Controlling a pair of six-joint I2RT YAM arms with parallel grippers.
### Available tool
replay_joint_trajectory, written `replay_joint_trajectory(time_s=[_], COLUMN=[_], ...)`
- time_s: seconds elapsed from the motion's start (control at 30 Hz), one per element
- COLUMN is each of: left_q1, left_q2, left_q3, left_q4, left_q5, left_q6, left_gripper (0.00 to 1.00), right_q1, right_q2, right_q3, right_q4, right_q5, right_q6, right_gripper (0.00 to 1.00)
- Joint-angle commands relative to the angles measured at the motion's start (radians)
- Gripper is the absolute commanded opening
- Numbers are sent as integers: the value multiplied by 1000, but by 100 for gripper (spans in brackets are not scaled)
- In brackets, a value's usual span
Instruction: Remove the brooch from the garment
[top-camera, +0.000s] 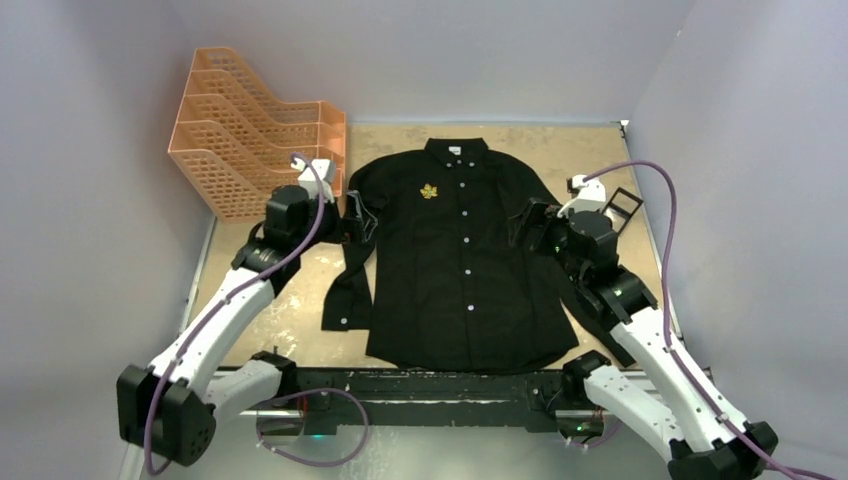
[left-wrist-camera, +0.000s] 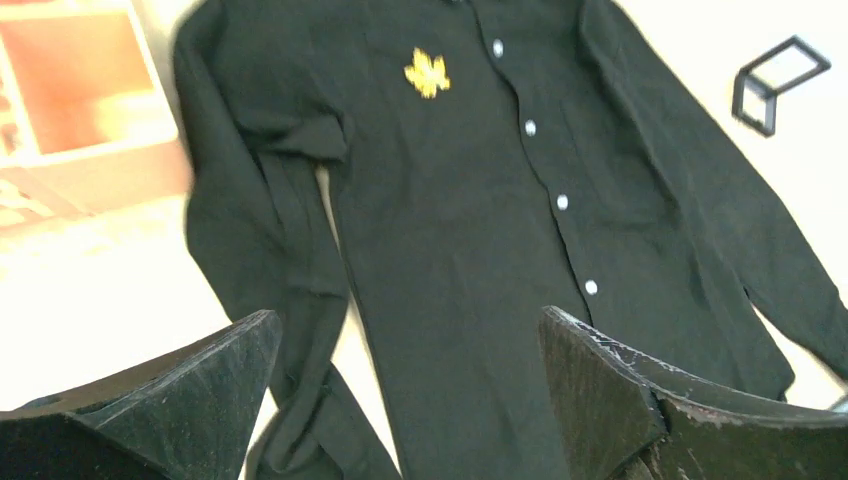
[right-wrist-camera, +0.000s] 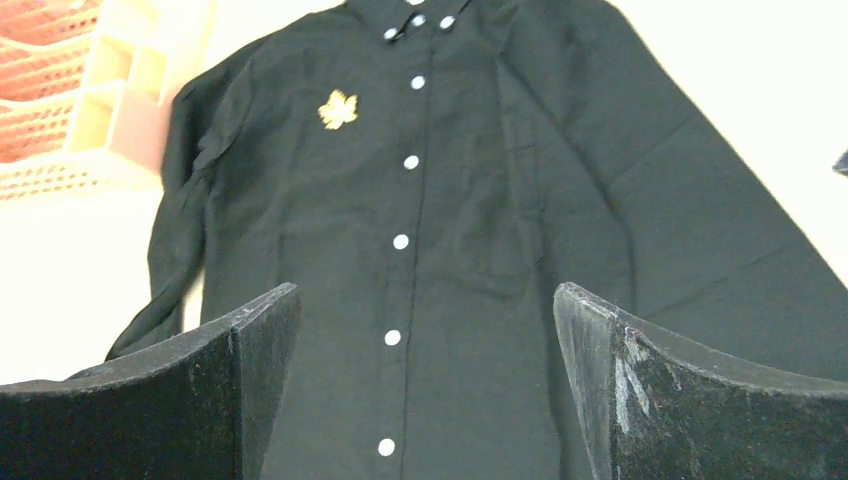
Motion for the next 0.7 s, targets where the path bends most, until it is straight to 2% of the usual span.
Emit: replay_joint_trajectory(time_s=[0.0,0.13,0.27,0.4,0.57,0.67], left_q1=[-5,-16,-61,-92,-152,-161], left_q2=[123,270,370,468,652,743], left_q3=[80,105,115,132,355,430], left_q4=[-18,15,51,129,44,81], left_q5=[90,99,16,-29,-158,-236], left_q6=[-83,-134,-158,-190,-111,-68], left_gripper=[99,98,97,97,96,98], right_q1=[-2,-2,-2,-2,-2,-3], right_q2=[37,173,275,360,428,478], right_q3=[-39,-37,-74,-99,-86,-68], right_q4=[56,85,130,157,206,212], right_q5=[-142,-143,-197,-182,-172,-148], right_q6=[63,91,115,136,124,119], right_gripper=[98,98,98,98,98,98])
